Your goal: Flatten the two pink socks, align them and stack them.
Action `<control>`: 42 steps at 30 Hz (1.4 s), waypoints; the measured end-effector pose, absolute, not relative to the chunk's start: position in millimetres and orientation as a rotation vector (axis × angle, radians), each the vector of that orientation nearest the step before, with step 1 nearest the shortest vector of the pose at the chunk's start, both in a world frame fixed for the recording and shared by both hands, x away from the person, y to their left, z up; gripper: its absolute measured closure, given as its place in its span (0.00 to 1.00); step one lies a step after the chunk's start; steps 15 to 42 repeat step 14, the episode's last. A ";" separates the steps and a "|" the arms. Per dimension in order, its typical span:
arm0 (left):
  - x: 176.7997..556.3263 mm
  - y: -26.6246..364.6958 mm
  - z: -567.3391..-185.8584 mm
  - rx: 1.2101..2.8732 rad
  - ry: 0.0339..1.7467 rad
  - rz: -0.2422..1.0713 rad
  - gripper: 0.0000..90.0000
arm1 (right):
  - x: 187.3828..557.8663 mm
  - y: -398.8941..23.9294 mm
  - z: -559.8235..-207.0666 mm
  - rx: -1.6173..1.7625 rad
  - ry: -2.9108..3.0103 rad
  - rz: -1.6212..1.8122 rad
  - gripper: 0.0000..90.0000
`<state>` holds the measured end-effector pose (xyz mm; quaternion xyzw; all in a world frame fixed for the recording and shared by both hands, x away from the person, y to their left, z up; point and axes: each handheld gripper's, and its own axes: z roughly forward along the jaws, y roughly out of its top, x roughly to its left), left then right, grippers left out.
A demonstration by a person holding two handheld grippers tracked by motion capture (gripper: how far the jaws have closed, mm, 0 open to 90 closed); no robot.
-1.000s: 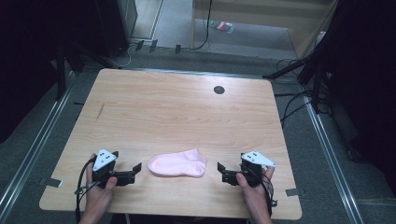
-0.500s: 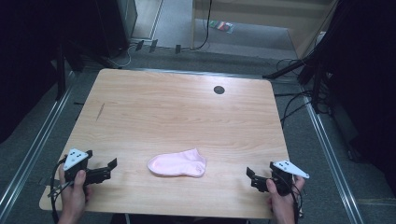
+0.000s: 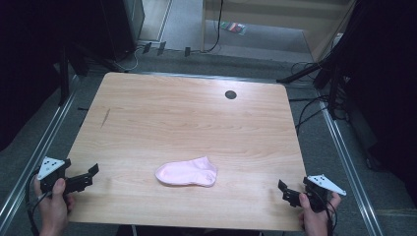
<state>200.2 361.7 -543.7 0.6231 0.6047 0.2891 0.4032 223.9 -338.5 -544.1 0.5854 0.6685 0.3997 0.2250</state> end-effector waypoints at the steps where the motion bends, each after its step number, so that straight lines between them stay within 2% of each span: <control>1: 200.2 362.2 -544.0 1.570 1.529 0.734 0.00 | 223.6 -341.2 -543.8 1.625 1.836 1.110 0.00; 42: 204.9 361.1 -549.8 1.589 1.537 0.727 0.00 | 223.9 -335.2 -548.8 1.590 1.866 1.048 0.00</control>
